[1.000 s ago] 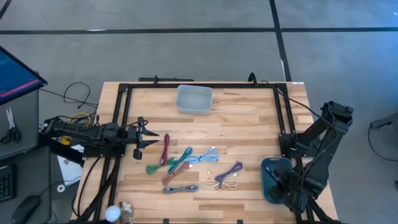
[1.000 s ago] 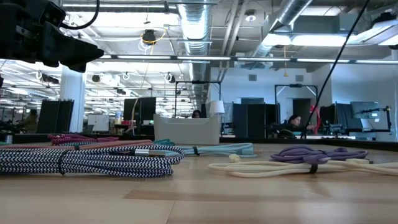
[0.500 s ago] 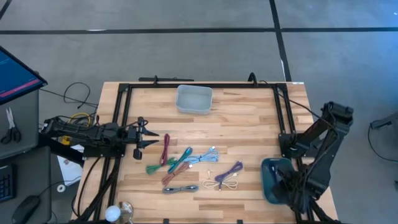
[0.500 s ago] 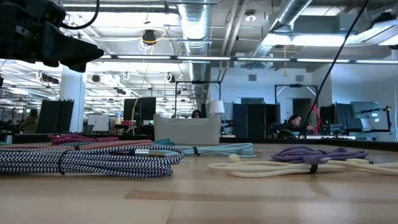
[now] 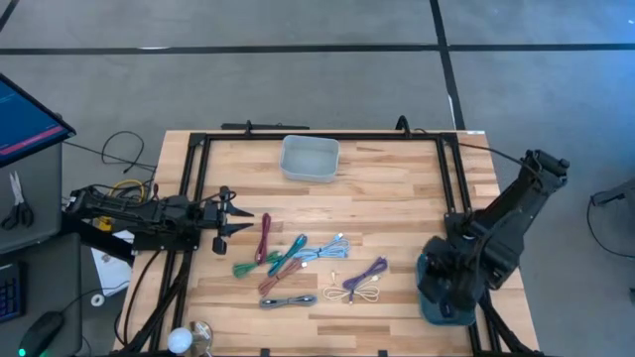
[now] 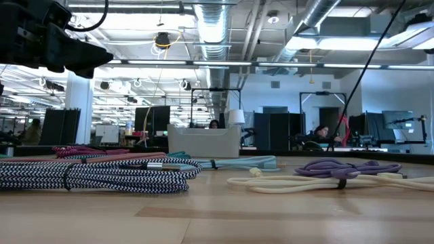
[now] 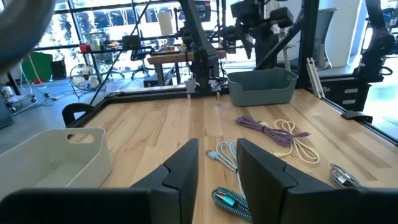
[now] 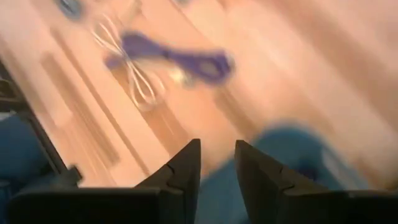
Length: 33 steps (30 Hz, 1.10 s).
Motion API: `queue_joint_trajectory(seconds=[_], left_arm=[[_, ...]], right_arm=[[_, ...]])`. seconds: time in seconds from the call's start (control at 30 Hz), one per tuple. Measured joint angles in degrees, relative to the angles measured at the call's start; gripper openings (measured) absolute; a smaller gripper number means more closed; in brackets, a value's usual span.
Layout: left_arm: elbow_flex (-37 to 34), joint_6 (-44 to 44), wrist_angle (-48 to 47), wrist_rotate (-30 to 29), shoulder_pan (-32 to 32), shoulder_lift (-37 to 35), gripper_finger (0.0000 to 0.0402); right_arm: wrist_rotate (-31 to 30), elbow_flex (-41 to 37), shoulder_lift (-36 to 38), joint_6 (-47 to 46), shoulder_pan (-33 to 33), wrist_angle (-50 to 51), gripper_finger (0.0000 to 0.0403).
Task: Pick & Place USB Port
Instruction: Put the pink patterned charger cable into the blue bin
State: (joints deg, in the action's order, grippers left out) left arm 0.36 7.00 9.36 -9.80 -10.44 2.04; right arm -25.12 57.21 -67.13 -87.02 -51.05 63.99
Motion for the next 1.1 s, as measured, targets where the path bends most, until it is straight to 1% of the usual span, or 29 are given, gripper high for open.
queue_joint_trajectory(seconds=[0.13, 0.3, 0.37, 0.47, 0.6, 0.7, 0.8, 0.97, 1.03, 1.1], left_arm=[[0.0, -0.01, 0.05, 0.0, 0.0, 0.0, 0.011], [0.0, 0.0, 0.11, 0.0, 0.0, 0.0, 0.011], [0.0, -0.01, 0.12, 0.0, 0.0, 0.0, 0.011], [0.0, -0.01, 0.12, 0.02, 0.0, 0.0, 0.011], [0.0, -0.01, 0.12, 0.02, 0.0, 0.0, 0.011], [0.0, 0.0, 0.12, 0.02, 0.0, 0.0, 0.011], [0.0, -0.08, 0.12, 0.02, 0.0, 0.0, 0.011], [0.0, -8.8, 0.1, -0.1, 0.0, 1.21, 0.011], [0.0, -13.02, 0.12, -1.91, 0.0, 2.39, 0.011], [0.0, -16.43, 0.07, -5.22, 0.0, 3.89, 0.011]], right_arm=[[-3.7, 0.02, 1.19, 15.35, 5.17, -5.58, 0.0093], [-6.23, 0.02, 1.24, 35.5, 11.16, -12.86, 0.0093], [-7.26, 0.02, 1.26, 42.1, 13.28, -15.11, 0.0093], [-9.34, 0.03, 1.24, 49.36, 16.27, -17.21, 0.0093], [-13.76, -0.14, 1.25, 54.25, 19.71, -17.52, 0.0093], [-17.01, -0.98, 1.22, 55.68, 22.06, -17.32, 0.0093], [-18.86, -1.74, 1.24, 57.32, 23.81, -17.67, 0.0093], [-21.63, -4.51, 1.28, 61.09, 25.78, -20.66, 0.0087], [-21.55, -5.67, 1.22, 61.65, 26.7, -21.12, 0.0081], [-21.54, -6.67, 1.23, 61.65, 27.62, -21.7, 0.0075]])
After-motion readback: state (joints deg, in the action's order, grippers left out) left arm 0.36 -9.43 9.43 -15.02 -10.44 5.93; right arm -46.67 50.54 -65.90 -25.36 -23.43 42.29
